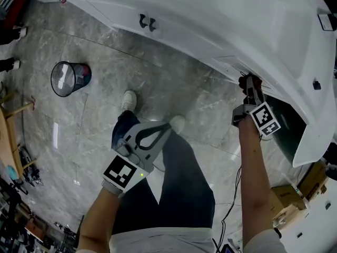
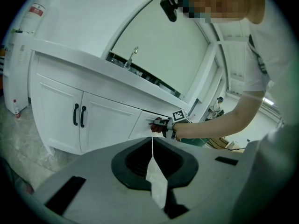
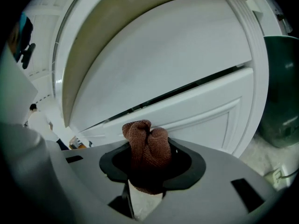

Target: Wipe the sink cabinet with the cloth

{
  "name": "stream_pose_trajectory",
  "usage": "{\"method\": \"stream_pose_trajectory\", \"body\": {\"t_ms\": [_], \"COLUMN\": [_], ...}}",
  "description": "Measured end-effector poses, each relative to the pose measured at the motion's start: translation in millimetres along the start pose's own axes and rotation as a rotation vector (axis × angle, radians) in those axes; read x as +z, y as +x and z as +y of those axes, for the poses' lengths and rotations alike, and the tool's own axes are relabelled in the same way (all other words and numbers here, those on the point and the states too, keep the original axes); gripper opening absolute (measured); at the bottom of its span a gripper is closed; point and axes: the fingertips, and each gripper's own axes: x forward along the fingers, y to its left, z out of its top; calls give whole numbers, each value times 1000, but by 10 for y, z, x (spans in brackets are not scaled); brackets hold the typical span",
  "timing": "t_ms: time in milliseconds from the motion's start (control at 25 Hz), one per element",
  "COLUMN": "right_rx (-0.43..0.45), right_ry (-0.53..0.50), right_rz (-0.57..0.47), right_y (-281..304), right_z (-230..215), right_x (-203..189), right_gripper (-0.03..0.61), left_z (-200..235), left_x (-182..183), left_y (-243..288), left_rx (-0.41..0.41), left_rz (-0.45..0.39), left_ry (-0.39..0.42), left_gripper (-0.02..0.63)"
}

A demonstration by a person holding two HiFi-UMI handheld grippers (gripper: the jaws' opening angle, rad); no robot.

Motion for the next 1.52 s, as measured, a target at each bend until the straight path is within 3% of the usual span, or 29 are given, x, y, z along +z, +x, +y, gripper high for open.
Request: {"method": "stream_pose_trajectory", "body": {"t_ms": [240, 440, 600, 800, 1160, 1360, 1520], "right_rx": [24, -85, -178, -213, -212, -212, -161], "right_ry": [65, 80, 33, -18, -57, -68, -126], "right_rz": [108, 125, 96, 83, 54, -42, -74], "right_y": [67, 167, 265, 305, 192, 41, -95], "right_z": [124, -232, -542, -597, -464, -353, -116], "right_x": [-442, -631, -567, -537, -382, -133, -20], "right_gripper": [158, 158, 158, 158, 158, 158, 158], "left_z": [56, 85, 127, 217, 307, 339, 349], "left_x": [-30, -48, -77, -150, -53, 40, 110], "left_y": [-15, -12, -35, -87, -86, -70, -32], "left_rx": [0, 1, 7, 19, -20, -60, -98], "left_rz": [5, 0, 3, 16, 33, 48, 71], "left_ry": [-8, -18, -31, -46, -28, 2, 25], "left_gripper": [12, 12, 12, 12, 12, 12, 12]}}
